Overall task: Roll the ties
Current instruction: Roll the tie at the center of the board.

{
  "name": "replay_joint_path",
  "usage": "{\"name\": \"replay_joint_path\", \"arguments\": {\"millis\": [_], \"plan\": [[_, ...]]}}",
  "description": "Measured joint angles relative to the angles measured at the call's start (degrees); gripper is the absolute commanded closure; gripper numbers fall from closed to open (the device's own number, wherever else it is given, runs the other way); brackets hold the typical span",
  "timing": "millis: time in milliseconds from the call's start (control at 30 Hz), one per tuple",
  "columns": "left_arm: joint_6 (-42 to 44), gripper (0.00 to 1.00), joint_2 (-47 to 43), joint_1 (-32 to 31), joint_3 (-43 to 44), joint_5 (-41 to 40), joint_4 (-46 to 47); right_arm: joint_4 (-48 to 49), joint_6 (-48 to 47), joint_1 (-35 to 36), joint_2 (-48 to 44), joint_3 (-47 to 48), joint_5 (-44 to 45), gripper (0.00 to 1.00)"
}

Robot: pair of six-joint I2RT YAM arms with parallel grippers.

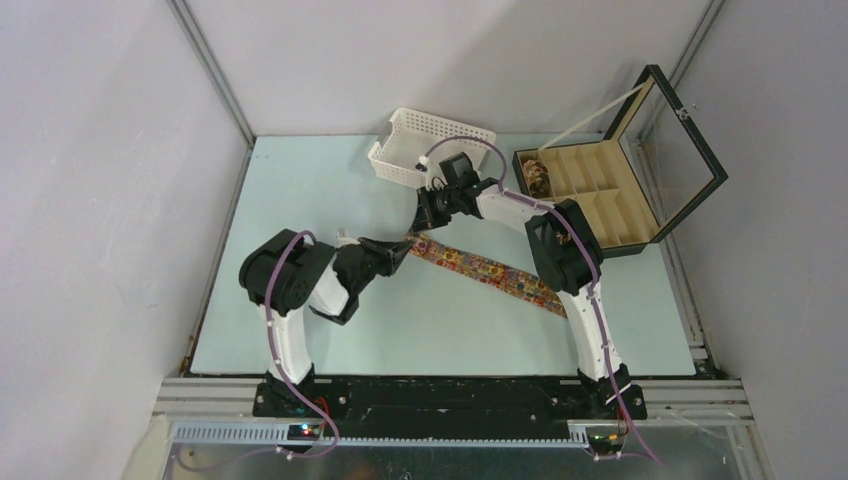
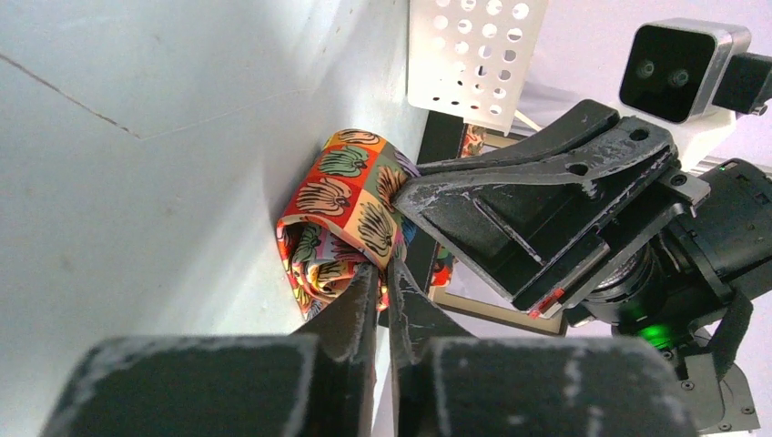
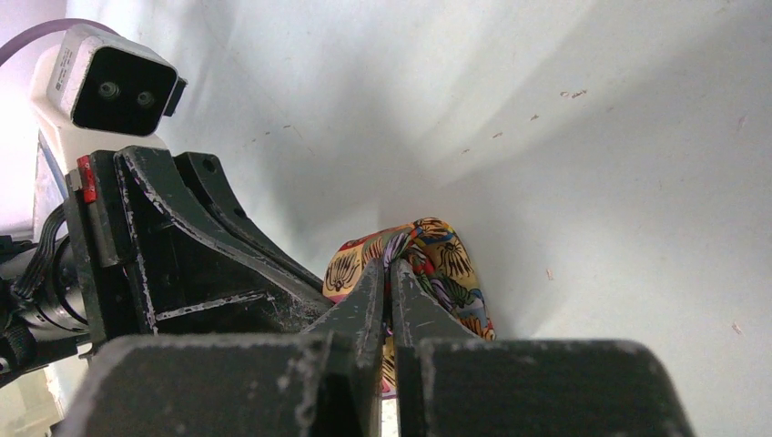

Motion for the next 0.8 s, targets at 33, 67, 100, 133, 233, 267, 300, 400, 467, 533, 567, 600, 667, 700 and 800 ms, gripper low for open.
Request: {"name": "replay_joint_path", "arguments": {"millis": [33, 67, 100, 133, 233, 267, 300, 400, 467, 533, 567, 600, 667, 700, 800], "plan": [[-0.1, 0.98, 0.0, 0.0, 0.0, 0.0, 0.0, 0.0, 0.0, 0.0, 0.0, 0.0, 0.0, 1.00], [0.0, 0.99, 0.0, 0.0, 0.0, 0.0, 0.0, 0.0, 0.0, 0.0, 0.0, 0.0, 0.0, 1.00], [0.1, 1.00, 0.0, 0.0, 0.0, 0.0, 0.0, 0.0, 0.0, 0.0, 0.0, 0.0, 0.0, 0.99], [0.1, 1.00, 0.0, 0.0, 0.0, 0.0, 0.1, 0.0, 0.0, 0.0, 0.0, 0.0, 0.0, 0.95], [0.2, 1.00, 0.0, 0.0, 0.0, 0.0, 0.2, 0.0, 0.0, 0.0, 0.0, 0.0, 0.0, 0.70], [0.4, 1.00, 0.0, 0.0, 0.0, 0.0, 0.2, 0.0, 0.2, 0.0, -0.1, 0.0, 0.1, 0.65], [0.5, 1.00, 0.0, 0.0, 0.0, 0.0, 0.2, 0.0, 0.0, 0.0, -0.2, 0.0, 0.2, 0.59], [1.5, 1.00, 0.0, -0.1, 0.0, -0.3, 0.2, 0.0, 0.5, -0.1, -0.9, -0.4, 0.9, 0.56], [2.3, 1.00, 0.0, -0.1, 0.0, -0.5, 0.2, -0.1, 0.6, -0.3, -1.9, -0.7, 1.6, 0.55], [3.3, 1.00, 0.0, -0.1, 0.0, -0.6, 0.1, -0.4, 0.7, -0.4, -3.6, -0.9, 2.7, 0.53], [4.0, 1.00, 0.0, -0.1, 0.0, -0.7, -0.1, -0.5, 0.7, -0.5, -4.4, -0.9, 3.2, 0.52], [4.7, 1.00, -0.1, -0.1, 0.0, -0.9, -0.3, -0.6, 0.6, -0.5, -5.6, -1.0, 4.0, 0.52], [6.5, 1.00, -0.7, -0.1, 0.0, -1.0, -1.6, -0.5, 0.3, -0.8, -8.5, -1.7, 5.4, 0.51], [7.5, 1.00, -1.3, -0.1, 0.0, -1.2, -2.4, -0.5, 0.2, -1.0, -10.2, -2.3, 6.0, 0.51], [11.0, 1.00, -3.8, -0.1, 0.0, -1.8, -5.2, -0.3, -0.3, -1.5, -15.1, -4.6, 7.3, 0.51]]}}
